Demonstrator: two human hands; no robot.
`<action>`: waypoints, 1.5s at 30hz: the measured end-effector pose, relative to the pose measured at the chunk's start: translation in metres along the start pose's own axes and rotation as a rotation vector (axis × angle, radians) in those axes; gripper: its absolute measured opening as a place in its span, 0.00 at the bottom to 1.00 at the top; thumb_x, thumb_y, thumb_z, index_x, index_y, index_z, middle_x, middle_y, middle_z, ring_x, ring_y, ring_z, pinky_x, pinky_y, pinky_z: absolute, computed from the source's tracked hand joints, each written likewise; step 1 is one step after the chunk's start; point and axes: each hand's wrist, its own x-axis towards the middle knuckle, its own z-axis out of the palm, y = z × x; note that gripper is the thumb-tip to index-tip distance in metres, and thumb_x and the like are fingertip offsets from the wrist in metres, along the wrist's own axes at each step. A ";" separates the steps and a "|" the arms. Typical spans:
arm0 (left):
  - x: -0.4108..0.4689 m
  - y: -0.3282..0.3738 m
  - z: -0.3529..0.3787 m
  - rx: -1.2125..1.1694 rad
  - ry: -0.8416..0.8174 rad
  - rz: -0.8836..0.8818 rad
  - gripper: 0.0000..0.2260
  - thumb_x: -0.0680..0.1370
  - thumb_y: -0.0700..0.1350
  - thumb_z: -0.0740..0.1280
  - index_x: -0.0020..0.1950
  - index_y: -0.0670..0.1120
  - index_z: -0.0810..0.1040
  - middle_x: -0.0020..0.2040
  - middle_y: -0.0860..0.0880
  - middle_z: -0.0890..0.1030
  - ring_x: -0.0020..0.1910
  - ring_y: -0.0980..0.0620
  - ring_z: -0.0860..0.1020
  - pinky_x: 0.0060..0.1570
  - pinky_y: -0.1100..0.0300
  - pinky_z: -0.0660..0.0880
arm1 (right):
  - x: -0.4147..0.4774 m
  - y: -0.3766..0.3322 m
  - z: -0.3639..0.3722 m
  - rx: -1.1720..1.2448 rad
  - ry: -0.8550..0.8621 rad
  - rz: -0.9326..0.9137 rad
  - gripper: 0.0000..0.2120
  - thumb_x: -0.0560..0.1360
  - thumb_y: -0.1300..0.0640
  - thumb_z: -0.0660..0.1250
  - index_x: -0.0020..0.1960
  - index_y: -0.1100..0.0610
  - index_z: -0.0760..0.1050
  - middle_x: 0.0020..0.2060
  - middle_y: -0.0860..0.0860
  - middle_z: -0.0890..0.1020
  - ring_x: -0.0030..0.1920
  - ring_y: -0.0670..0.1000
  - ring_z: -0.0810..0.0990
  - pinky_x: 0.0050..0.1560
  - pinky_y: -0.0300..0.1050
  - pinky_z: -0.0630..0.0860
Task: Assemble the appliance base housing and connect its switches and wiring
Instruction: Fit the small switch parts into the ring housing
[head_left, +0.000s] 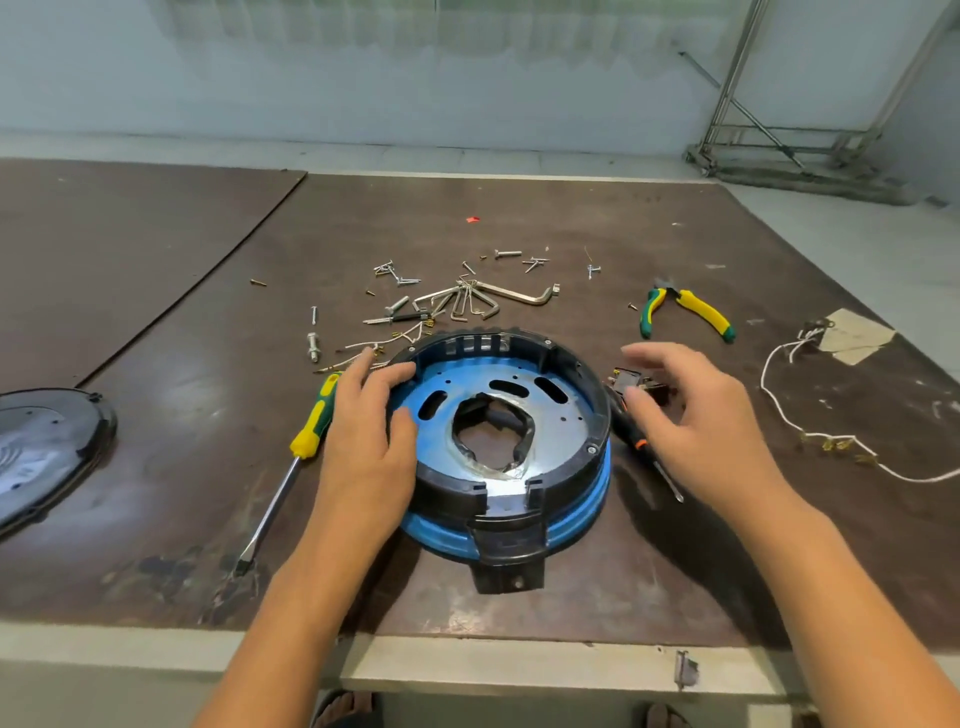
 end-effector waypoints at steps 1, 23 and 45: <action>0.000 0.006 0.000 0.068 0.004 0.068 0.16 0.81 0.40 0.61 0.66 0.53 0.76 0.75 0.53 0.66 0.75 0.58 0.62 0.71 0.59 0.60 | 0.005 0.013 -0.001 -0.076 0.023 0.068 0.19 0.76 0.65 0.68 0.66 0.56 0.76 0.62 0.51 0.80 0.65 0.53 0.76 0.66 0.44 0.69; -0.019 0.053 0.015 0.552 -0.161 0.305 0.13 0.79 0.52 0.56 0.53 0.62 0.79 0.42 0.64 0.82 0.40 0.60 0.80 0.27 0.70 0.58 | 0.014 0.077 -0.008 -0.028 0.077 0.330 0.11 0.77 0.61 0.70 0.58 0.53 0.83 0.48 0.48 0.85 0.49 0.48 0.82 0.55 0.48 0.79; -0.011 0.046 0.021 0.618 -0.182 0.304 0.09 0.79 0.53 0.60 0.54 0.62 0.79 0.40 0.64 0.78 0.37 0.62 0.68 0.24 0.66 0.61 | 0.015 0.092 -0.009 -0.205 -0.028 0.417 0.18 0.75 0.63 0.72 0.63 0.51 0.78 0.55 0.51 0.79 0.56 0.49 0.77 0.58 0.41 0.71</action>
